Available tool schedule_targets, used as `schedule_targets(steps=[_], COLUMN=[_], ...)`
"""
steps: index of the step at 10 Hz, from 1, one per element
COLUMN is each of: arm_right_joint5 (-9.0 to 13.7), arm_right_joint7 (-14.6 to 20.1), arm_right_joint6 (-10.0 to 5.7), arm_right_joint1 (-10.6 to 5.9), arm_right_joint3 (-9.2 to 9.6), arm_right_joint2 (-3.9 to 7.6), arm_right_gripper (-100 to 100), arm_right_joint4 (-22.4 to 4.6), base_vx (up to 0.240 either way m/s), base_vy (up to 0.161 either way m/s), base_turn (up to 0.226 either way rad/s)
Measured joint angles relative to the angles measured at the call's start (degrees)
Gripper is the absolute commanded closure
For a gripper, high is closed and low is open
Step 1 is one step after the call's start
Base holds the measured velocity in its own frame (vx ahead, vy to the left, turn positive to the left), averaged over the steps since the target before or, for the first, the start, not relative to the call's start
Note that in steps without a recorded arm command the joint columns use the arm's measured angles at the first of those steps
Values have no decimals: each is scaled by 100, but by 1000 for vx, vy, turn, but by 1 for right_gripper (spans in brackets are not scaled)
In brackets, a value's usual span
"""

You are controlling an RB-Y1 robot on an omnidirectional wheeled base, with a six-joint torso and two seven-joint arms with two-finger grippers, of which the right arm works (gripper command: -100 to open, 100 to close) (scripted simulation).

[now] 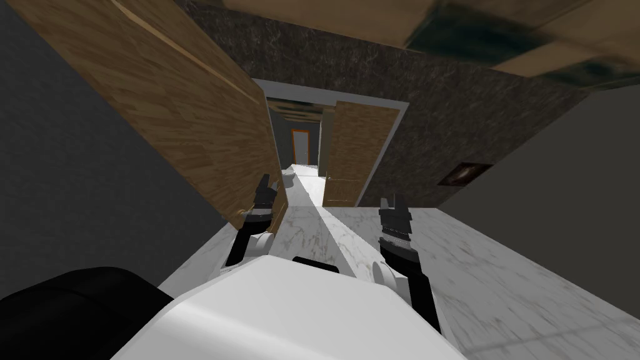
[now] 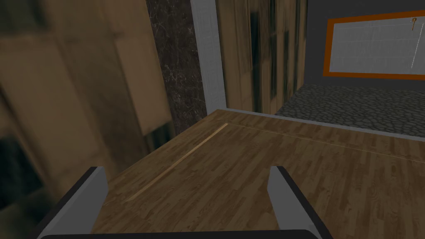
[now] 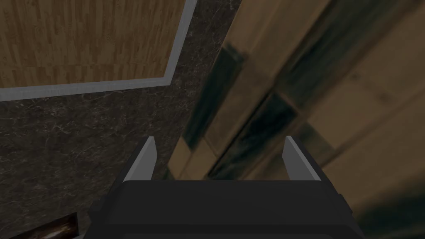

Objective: Pull the door open

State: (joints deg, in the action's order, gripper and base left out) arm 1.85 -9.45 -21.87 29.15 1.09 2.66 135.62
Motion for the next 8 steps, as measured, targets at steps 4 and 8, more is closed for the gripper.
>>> schedule_targets(steps=[4, 8], arm_right_joint5=[375, 768], arm_right_joint7=[390, 819], arm_right_joint6=[-229, -435], arm_right_joint1=[-139, -243], arm_right_joint3=[87, 192], arm_right_joint2=[99, 191], arm_right_gripper=[-100, -100], arm_right_joint4=[-518, -984], base_vx=[115, 103], base_vy=[-14, -13], base_turn=[135, 115])
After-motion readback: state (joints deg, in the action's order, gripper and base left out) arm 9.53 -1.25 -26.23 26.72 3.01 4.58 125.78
